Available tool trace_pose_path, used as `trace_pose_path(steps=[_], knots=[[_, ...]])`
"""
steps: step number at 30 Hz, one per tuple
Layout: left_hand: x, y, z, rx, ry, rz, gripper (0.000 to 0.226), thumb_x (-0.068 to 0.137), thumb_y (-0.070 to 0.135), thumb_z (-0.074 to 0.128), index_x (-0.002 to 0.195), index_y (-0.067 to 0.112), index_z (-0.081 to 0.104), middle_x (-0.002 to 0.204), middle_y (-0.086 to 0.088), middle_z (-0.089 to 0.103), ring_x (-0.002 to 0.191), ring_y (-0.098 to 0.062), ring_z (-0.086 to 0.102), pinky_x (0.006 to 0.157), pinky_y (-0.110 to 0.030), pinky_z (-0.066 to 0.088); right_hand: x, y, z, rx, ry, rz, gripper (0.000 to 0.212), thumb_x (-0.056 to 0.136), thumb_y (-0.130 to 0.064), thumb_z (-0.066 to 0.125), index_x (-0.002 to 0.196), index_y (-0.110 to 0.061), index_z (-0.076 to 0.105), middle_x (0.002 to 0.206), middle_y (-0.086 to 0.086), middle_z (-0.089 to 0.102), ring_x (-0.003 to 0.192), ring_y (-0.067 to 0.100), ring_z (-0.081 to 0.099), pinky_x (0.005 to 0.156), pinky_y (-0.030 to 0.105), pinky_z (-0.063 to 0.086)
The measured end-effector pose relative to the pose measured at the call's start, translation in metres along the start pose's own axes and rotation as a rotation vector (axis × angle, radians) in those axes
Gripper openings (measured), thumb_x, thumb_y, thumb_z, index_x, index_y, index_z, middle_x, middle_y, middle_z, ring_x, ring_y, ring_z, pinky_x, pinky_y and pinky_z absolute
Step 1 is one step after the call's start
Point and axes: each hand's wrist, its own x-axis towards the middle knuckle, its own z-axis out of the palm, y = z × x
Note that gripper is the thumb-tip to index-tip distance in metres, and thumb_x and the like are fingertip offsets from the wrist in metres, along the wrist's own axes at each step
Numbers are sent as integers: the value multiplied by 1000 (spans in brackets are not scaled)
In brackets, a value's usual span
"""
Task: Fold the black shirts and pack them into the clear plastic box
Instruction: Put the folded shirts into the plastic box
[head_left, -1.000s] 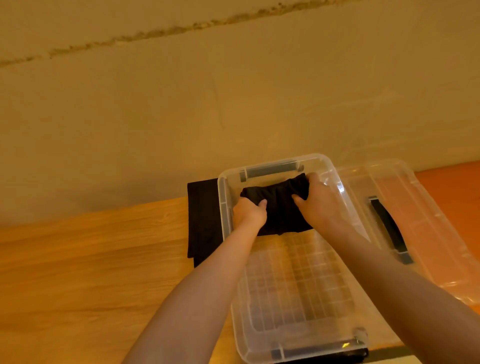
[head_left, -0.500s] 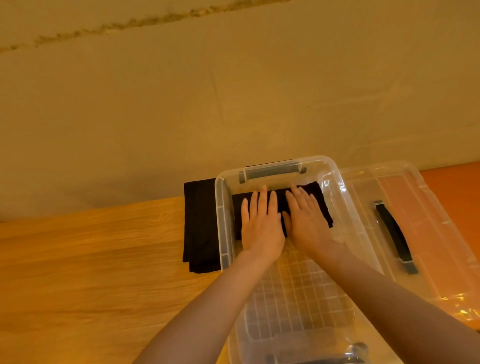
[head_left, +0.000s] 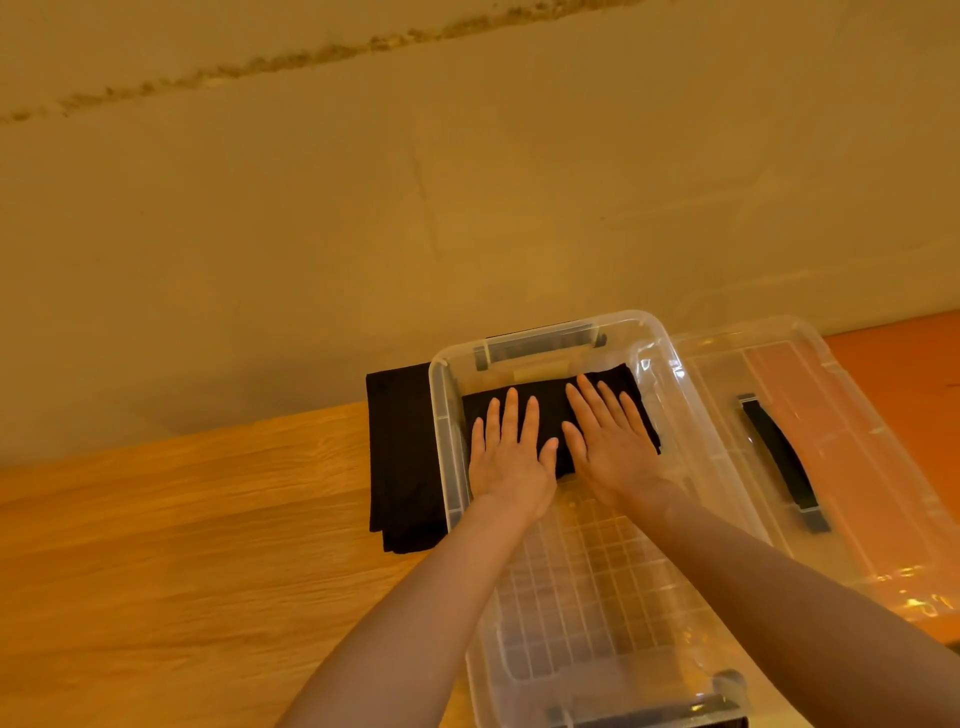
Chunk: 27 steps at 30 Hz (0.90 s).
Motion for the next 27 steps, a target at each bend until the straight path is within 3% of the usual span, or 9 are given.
trace_pose_path(steps=[4, 7, 9, 13, 16, 18, 22, 27], knots=[[-20, -15, -34, 28, 163, 207, 60, 102, 49, 13, 152, 25, -9, 159, -1, -19, 145, -17, -22, 119, -36, -12, -10, -16, -19, 32, 37, -17, 89, 83, -64, -20, 153, -18, 12, 161, -1, 2, 144, 9, -11, 118, 32, -9], [-36, -42, -60, 117, 323, 386, 61, 100, 49, 11, 154, 22, 4, 162, -2, -3, 148, -16, -11, 120, -36, -8, -24, -42, -41, 60, 112, -32, 75, 91, -55, 0, 151, -16, 23, 160, 1, 14, 148, 14, 6, 120, 33, 3], [-45, -64, -72, 158, 409, 413, 61, 100, 50, 13, 154, 20, 14, 162, -3, 8, 149, -17, 0, 121, -36, -3, -35, -65, -55, 95, 175, -40, 70, 94, -52, 10, 148, -13, 32, 158, 3, 25, 146, 17, 18, 119, 32, 9], [-50, -117, -82, 108, 352, 346, 59, 103, 45, 24, 154, 20, 9, 162, 0, 5, 148, -13, -2, 119, -30, -9, -55, -120, -70, 125, 275, -72, 51, 100, -38, 41, 144, -12, 41, 152, 5, 37, 140, 19, 33, 114, 28, 16], [-50, -152, -79, 120, 302, 301, 58, 104, 43, 23, 154, 18, 8, 162, -1, 3, 149, -15, -3, 118, -30, -9, -64, -163, -66, 115, 272, -129, 50, 97, -30, 52, 142, -11, 44, 150, 7, 40, 137, 21, 38, 113, 33, 28], [-48, -171, -72, 159, 240, 285, 58, 104, 43, 21, 154, 19, 5, 162, -1, -2, 148, -15, -7, 118, -31, -8, -66, -190, -60, 102, 216, -149, 52, 97, -29, 52, 144, -11, 41, 152, 7, 36, 139, 21, 35, 114, 36, 31], [-31, -199, -64, 198, 119, 322, 57, 104, 40, 23, 154, 21, 4, 162, 0, -7, 148, -16, -10, 119, -33, -4, -63, -235, -35, 123, 86, -122, 53, 100, -28, 44, 149, -10, 30, 159, 7, 19, 146, 19, 18, 116, 28, 15], [-1, -214, -62, 254, 33, 454, 57, 104, 40, 26, 154, 23, 5, 162, 1, -7, 148, -15, -11, 119, -32, -2, -49, -258, 13, 44, -120, 120, 66, 101, -28, 39, 153, -6, 4, 160, 13, -11, 148, 26, -8, 121, 38, 2]])
